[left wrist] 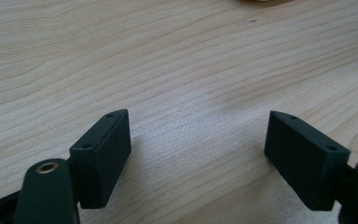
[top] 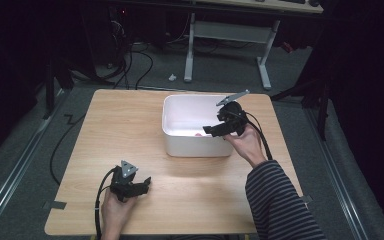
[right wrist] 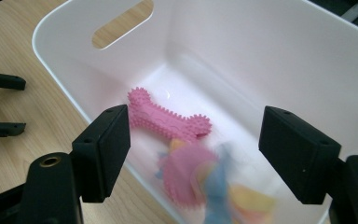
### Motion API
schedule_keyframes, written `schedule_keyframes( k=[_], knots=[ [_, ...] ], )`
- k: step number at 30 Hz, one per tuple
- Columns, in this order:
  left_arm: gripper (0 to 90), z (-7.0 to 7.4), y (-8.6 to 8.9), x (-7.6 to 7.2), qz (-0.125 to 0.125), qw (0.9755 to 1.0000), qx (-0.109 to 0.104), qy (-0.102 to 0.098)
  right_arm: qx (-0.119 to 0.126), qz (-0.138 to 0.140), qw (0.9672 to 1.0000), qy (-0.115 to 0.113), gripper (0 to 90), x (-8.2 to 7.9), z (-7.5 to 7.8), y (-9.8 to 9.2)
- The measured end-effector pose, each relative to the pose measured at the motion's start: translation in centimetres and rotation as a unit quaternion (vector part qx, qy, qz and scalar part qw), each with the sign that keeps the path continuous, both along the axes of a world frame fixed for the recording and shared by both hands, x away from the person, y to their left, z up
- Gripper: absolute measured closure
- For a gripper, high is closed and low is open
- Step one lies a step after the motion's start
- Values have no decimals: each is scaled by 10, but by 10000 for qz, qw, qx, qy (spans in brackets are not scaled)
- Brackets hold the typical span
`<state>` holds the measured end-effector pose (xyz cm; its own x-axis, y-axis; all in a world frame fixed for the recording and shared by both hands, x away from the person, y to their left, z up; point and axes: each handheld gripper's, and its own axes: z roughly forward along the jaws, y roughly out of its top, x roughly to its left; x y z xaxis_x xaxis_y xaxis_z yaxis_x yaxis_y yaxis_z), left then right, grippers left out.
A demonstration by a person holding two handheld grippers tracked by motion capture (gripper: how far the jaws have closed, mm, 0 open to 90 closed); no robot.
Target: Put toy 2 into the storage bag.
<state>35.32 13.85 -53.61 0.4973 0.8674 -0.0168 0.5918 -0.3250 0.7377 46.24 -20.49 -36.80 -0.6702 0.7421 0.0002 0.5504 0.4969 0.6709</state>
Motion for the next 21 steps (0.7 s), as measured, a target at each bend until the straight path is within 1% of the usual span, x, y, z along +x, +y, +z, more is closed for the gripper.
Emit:
schedule_keyframes(
  k=[3, 6, 10, 13, 16, 21],
  knots=[
    [229, 0, 0, 0, -2, 10000, 0, 1, 73, -74, 9999, -120, 255, -8, 4, -5],
    [228, 0, 0, 0, -3, 10000, 1, 1, 170, -68, 9995, -256, 267, -18, 8, -13],
    [228, 0, 0, 0, -3, 10000, 2, 0, 225, -129, 9990, -358, 289, -34, 11, -26],
    [228, 0, 0, 0, -4, 10000, 2, 1, 261, -246, 9985, -421, 305, -45, 12, -36],
    [228, 0, 0, 0, -6, 10000, 4, 1, 362, -373, 9977, -436, 310, -56, 11, -47],
    [228, 0, 0, 0, -5, 10000, 4, 1, 345, -595, 9961, -556, 319, -74, 12, -66]
  ],
)
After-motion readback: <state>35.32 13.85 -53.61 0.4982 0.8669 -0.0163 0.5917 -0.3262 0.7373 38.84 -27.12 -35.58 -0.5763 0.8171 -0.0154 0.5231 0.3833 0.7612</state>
